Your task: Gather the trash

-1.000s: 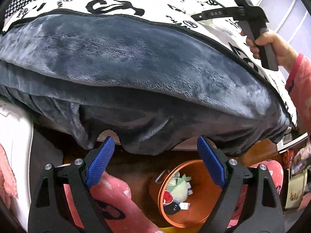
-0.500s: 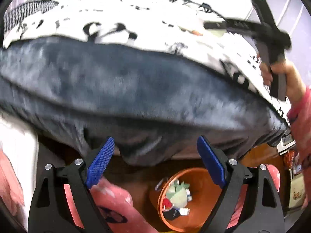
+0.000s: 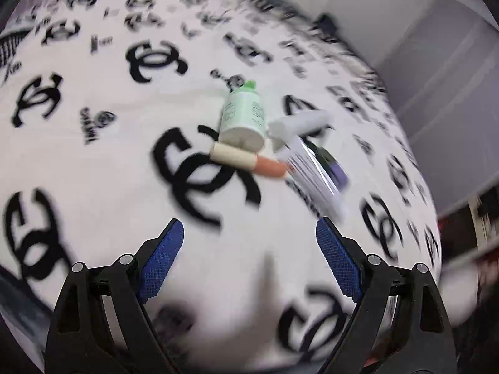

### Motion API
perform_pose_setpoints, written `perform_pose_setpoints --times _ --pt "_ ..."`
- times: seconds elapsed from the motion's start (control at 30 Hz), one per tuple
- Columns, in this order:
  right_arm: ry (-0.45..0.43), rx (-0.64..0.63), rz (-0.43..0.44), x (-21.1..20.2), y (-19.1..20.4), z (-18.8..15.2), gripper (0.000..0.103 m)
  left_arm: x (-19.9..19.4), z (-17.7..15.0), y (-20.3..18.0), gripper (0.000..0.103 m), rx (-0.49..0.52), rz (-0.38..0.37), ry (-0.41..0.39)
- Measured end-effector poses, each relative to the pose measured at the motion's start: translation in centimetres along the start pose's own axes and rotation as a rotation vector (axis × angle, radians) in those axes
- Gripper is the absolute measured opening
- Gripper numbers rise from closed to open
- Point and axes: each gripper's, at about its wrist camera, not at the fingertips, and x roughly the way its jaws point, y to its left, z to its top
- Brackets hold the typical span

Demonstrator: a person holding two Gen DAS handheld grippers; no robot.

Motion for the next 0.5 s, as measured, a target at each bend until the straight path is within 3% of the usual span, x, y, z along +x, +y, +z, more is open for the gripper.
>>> perform_pose_setpoints --times 0.2,0.3,0.4,0.5 --pt "0.001 0.028 -0.004 -2.0 -2.9 -2.4 0.059 5.8 4.3 -1.7 0.084 -0.205 0.075 0.080" --pt "-0.014 0.061 0.024 -2.6 -4.4 -3.2 0.059 8.3 4.9 -0.8 0.079 -0.360 0.112 0.126" --pt "-0.035 0.090 0.044 -3.1 -5.8 -3.7 0.059 8.9 4.8 0.0 0.072 -0.481 0.134 0.081" --pt "-0.055 0.117 0.052 -3.8 -6.5 -4.0 0.059 8.8 4.1 -0.2 0.049 -0.503 0.228 0.057"
